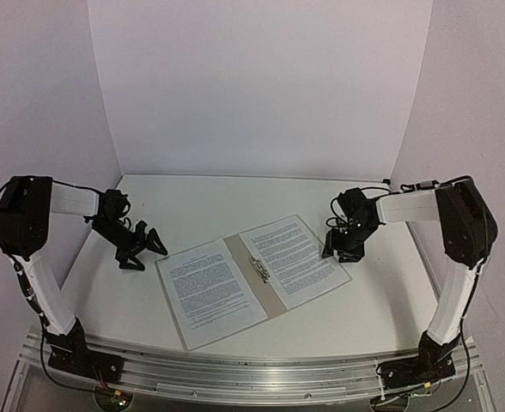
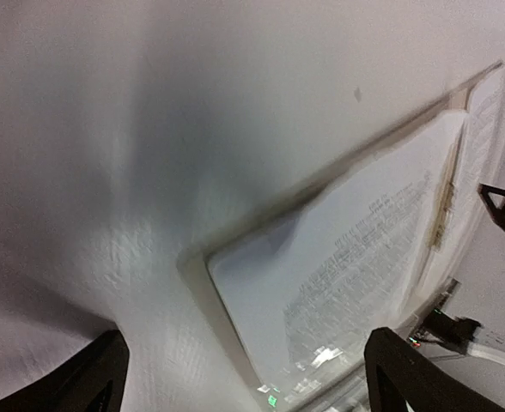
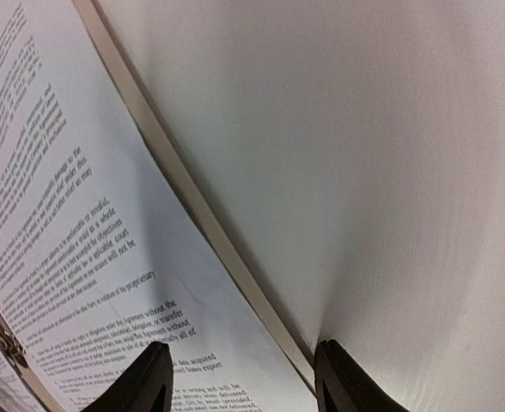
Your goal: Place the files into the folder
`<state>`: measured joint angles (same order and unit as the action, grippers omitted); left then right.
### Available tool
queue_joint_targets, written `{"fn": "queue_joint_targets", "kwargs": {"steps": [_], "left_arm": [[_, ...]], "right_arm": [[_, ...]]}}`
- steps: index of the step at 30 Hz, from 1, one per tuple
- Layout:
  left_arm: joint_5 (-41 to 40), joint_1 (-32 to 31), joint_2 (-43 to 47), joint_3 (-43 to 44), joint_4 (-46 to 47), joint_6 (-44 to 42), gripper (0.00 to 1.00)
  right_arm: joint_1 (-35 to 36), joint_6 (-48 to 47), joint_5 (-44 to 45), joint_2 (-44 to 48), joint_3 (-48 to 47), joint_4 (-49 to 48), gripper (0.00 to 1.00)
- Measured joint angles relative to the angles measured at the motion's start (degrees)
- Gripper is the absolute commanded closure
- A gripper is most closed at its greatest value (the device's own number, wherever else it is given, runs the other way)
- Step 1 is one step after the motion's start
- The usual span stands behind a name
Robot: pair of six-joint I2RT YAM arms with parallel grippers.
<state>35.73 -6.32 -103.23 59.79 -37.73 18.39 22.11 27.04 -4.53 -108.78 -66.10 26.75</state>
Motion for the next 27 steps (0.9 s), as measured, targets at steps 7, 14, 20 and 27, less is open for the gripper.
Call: {"fn": "queue_joint_targets", "kwargs": {"steps": [7, 14, 20, 27], "left_arm": [[7.90, 0.13, -0.82, -2.43, 2.32, 4.20, 0.11], [13.50, 0.44, -6.79, 2.71, 4.17, 3.89, 0.17], [14.28, 0.26, -8.65, 4.92, 4.79, 1.58, 0.18], [10.45, 0.00, -9.02, 7.69, 3.66, -2.16, 0.13]], "right_arm": [[3.06, 5.06, -8.01, 7.07, 9.82, -0.96, 0.46], [4.63, 9.95, -9.70, 10.22, 11.83, 6.66, 0.44], [6.13, 9.10, 2.65, 3.55, -8.70, 20.74, 0.45], [16.33, 9.43, 7.40, -6.59, -34.05, 19.48, 0.47]]}}
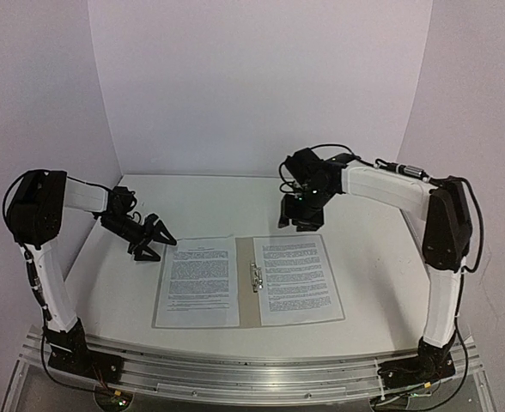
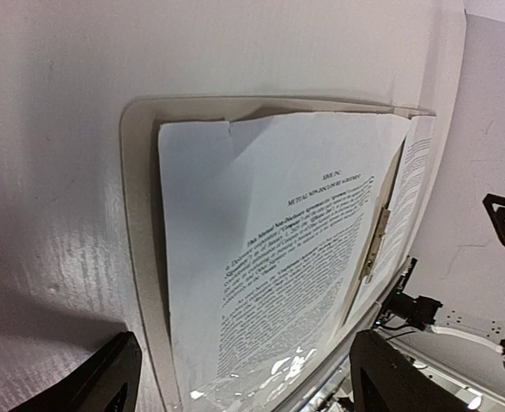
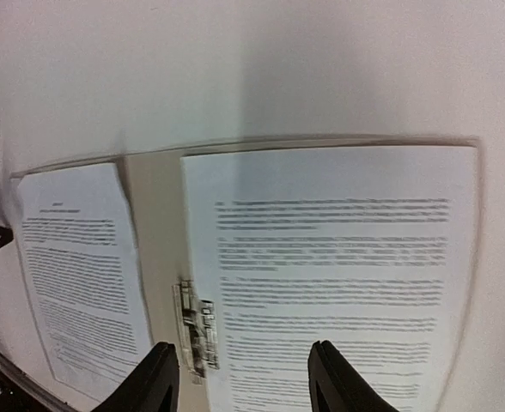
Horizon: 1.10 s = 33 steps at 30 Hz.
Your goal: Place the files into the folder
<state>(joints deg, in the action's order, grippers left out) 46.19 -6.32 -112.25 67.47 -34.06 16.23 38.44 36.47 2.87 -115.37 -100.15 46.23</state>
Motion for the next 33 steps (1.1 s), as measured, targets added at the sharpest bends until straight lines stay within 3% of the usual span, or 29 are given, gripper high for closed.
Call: {"fn": "queue_joint_targets", "kwargs": {"steps": [6, 13, 22, 25, 29, 33], "left_arm": [[-3.84, -0.01, 2.15, -1.76, 1.73, -1.15, 0.12], [-3.93, -0.01, 3.90, -4.47, 3.71, -0.56, 0.12], [-3.88, -0.01, 3.96, -4.60, 4.09, 0.27, 0.12], [-3.84, -0.01, 3.96, -4.60, 4.13, 0.31, 0.12], [-3.86, -0.01, 3.96, -4.60, 4.15, 0.33, 0.12], [-3.76, -0.01, 3.96, -4.61, 4.17, 0.29, 0.12]], "right_arm": [[7.81, 3.26, -1.43, -9.73, -5.94, -2.56, 0.37], [10.18, 6.37, 0.61, -11.82, -5.43, -0.25, 0.38], [17.92, 7.07, 9.47, -20.99, -13.89, 8.26, 0.42], [18.70, 6.93, 11.24, -22.27, -15.00, 9.84, 0.51], [18.22, 6.74, 12.64, -23.26, -15.99, 10.83, 0.72], [17.83, 6.96, 13.19, -23.41, -16.29, 10.88, 0.81]]}}
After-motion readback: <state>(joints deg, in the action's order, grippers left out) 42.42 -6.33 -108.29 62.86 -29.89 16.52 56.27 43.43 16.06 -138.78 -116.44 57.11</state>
